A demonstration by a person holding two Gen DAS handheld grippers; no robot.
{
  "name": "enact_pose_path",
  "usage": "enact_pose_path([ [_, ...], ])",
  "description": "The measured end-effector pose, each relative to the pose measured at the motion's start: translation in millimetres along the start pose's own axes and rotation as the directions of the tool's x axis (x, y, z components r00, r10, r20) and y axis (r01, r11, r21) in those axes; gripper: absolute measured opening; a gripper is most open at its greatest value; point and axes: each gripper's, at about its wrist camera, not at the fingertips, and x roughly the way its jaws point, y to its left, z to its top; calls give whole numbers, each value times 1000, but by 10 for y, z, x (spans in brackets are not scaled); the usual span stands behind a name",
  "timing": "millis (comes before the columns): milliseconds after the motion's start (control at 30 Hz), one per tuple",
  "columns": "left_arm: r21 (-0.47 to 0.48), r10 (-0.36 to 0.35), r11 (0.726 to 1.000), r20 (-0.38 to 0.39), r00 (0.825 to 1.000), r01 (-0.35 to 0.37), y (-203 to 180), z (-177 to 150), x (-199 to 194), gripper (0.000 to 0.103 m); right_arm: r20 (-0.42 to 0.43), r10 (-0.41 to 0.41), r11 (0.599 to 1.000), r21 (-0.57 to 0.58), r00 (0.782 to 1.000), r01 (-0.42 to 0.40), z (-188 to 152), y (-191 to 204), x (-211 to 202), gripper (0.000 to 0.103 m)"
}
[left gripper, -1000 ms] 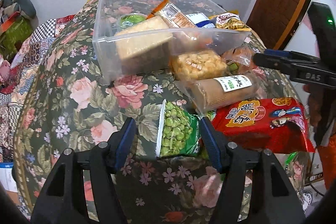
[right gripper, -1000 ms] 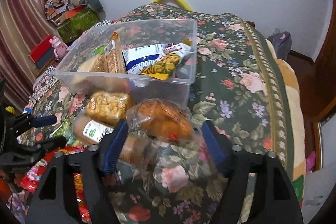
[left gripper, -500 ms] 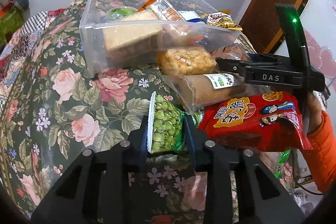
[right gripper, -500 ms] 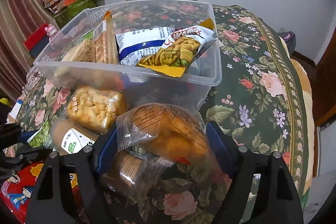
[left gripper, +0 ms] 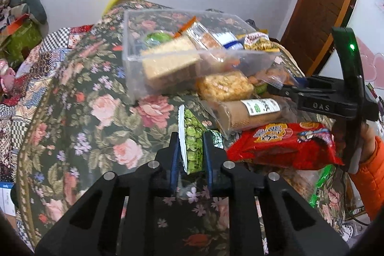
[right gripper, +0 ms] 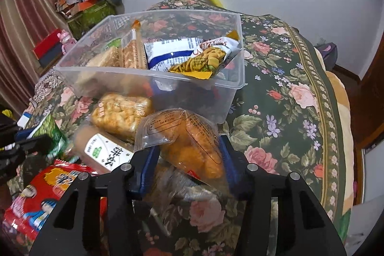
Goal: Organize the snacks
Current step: 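Grasp the green pea bag with the left tool, then drop pea bag into box with left tool while right tool drops wrapped bun in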
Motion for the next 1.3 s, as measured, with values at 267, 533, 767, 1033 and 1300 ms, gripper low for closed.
enact_pose_path([
  [267, 6, 24, 1000, 75, 997, -25, 21, 182, -233, 18, 67, 13, 1000, -8, 998, -13, 32, -3, -311, 46],
  [533, 13, 53, 998, 155, 986, -56, 18, 475, -414, 18, 149, 31, 999, -24, 988, -28, 173, 72, -595, 46],
  [767, 18, 69, 997, 213, 975, -75, 43, 769, -478, 18, 211, 47, 998, -52, 976, -37, 404, 179, -681, 46],
  [1033, 19, 91, 995, 228, 969, -98, 58, 1106, -314, 18, 231, 36, 998, -65, 972, -22, 676, 277, -552, 46],
  [1300, -13, 104, 995, 203, 974, -103, 150, 1331, 0, 18, 204, 41, 997, -69, 978, -27, 912, 320, -288, 46],
])
